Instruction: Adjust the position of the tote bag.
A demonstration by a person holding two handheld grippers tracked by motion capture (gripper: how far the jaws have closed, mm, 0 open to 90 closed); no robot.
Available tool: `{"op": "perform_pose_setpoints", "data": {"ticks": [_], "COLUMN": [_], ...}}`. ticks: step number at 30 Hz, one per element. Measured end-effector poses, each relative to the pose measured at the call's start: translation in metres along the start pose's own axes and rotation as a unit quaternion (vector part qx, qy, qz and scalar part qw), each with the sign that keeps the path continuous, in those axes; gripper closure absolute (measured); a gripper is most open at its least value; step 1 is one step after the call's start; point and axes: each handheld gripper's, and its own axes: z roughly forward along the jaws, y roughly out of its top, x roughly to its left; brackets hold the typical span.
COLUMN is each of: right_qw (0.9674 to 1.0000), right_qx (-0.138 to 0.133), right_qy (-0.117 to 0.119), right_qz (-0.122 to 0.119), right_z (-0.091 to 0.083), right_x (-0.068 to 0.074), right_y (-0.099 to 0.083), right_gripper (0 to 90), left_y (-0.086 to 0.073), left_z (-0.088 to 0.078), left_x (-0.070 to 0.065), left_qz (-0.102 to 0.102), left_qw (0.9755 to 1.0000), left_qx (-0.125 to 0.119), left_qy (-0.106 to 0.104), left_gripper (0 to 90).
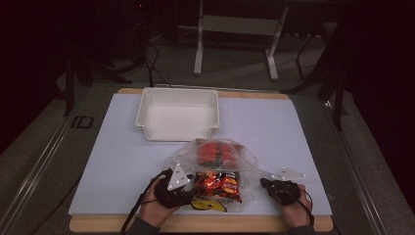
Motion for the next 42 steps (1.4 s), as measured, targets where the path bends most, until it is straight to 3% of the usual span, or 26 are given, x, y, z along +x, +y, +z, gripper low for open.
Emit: {"op": "perform_pose_setpoints", "data": {"ticks": [3, 6, 9, 11, 15, 19, 20, 21, 26, 42], "right_qw": [1.0, 1.0, 1.0, 1.0, 1.0, 1.0, 1.0, 1.0, 1.0, 1.0], "right_qx": [0.0, 0.0, -0.001, -0.001, -0.003, -0.003, -0.003, -0.003, -0.004, -0.005], "right_qy": [0.001, 0.001, 0.001, 0.001, 0.002, 0.003, 0.003, 0.003, 0.004, 0.004], "right_qz": [0.0, 0.0, 0.0, 0.001, 0.002, 0.002, 0.002, 0.002, 0.004, 0.003], "right_z": [0.0, 0.0, 0.0, 0.0, 0.0, 0.0, 0.0, 0.0, 0.0, 0.0], "right_x": [0.0, 0.0, 0.0, 0.0, -0.001, -0.001, -0.001, -0.001, -0.001, -0.001], "right_y": [0.0, 0.0, 0.0, 0.0, -0.001, -0.001, -0.001, -0.001, -0.001, -0.001], "right_gripper": [87.9, 87.9, 87.9, 87.9, 87.9, 87.9, 87.9, 87.9, 87.9, 88.0], "left_y": [-0.005, -0.007, -0.006, -0.004, -0.003, -0.002, -0.001, 0.0, 0.002, 0.009], "left_z": [0.004, 0.011, 0.013, 0.018, 0.021, 0.021, 0.021, 0.02, 0.018, 0.009], "left_x": [-0.002, -0.007, -0.008, -0.011, -0.011, -0.012, -0.012, -0.012, -0.012, -0.012], "left_qz": [0.008, 0.03, 0.035, 0.044, 0.052, 0.063, 0.064, 0.065, 0.069, 0.076], "left_qw": [0.9998, 0.9987, 0.9984, 0.9969, 0.9959, 0.9948, 0.9947, 0.9947, 0.9949, 0.9954], "left_qx": [0.018, 0.041, 0.045, 0.065, 0.075, 0.08, 0.08, 0.079, 0.073, 0.045], "left_qy": [0.001, 0.005, 0.001, 0.004, 0.005, 0.006, 0.007, 0.007, -0.001, -0.037], "left_gripper": [49.8, 49.7, 55.0, 55.2, 55.0, 66.4, 66.4, 74.3, 85.9, 89.4]}}
